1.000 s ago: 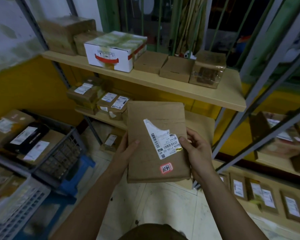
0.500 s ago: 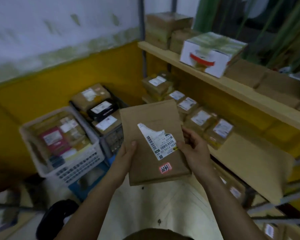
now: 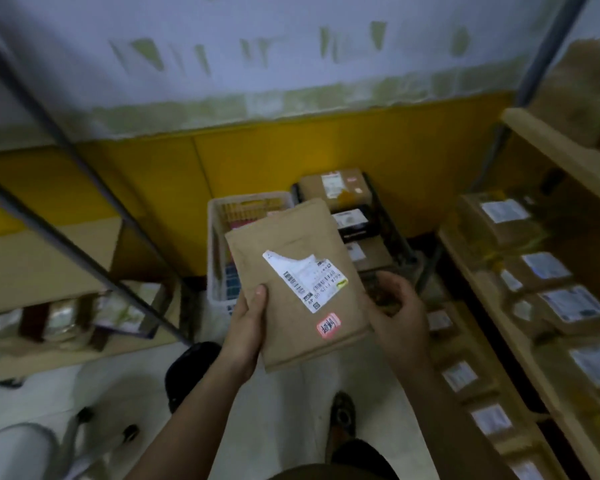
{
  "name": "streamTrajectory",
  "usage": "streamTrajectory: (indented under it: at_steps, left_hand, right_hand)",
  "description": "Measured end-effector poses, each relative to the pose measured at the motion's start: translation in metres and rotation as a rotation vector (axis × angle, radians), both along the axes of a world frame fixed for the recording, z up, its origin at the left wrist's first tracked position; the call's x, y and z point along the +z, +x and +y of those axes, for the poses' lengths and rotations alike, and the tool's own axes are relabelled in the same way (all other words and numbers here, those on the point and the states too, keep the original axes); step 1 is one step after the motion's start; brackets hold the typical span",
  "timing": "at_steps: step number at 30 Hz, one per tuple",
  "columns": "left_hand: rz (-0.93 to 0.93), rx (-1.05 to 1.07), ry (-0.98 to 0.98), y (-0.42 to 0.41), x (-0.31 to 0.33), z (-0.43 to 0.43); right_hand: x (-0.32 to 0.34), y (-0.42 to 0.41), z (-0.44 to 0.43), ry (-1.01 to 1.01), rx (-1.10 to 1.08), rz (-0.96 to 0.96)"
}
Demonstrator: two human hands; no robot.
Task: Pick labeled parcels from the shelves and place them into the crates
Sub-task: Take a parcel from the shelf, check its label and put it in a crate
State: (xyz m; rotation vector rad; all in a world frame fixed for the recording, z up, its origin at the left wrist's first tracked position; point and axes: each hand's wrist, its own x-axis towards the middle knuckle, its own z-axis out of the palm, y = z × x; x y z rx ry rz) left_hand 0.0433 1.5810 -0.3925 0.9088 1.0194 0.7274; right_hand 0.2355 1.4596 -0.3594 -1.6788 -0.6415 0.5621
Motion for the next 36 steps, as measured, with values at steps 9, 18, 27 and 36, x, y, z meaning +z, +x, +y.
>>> streamTrajectory:
  at_steps: [9,18,27,36]
  left_hand:
    - [0.086,0.212,0.069,0.062,0.005,0.076]
    - [0.255,0.287,-0.013,0.040,0.006,0.146]
    - [0.489,0.235,-0.122,-0.003,-0.036,0.258]
    - [0.850,-0.074,-0.027,-0.028,-0.129,0.304]
  right_hand:
    - [-0.012,0.063,0.133,-0.109,0.186,0.154]
    - [-0.027,0.110,0.245,-0.212,0.427,0.177]
    - [-0.066,0.105,0.362,-0.345,0.454,0.052]
    - [-0.145,0.073,0.429,-0.643,0.509,-0.089]
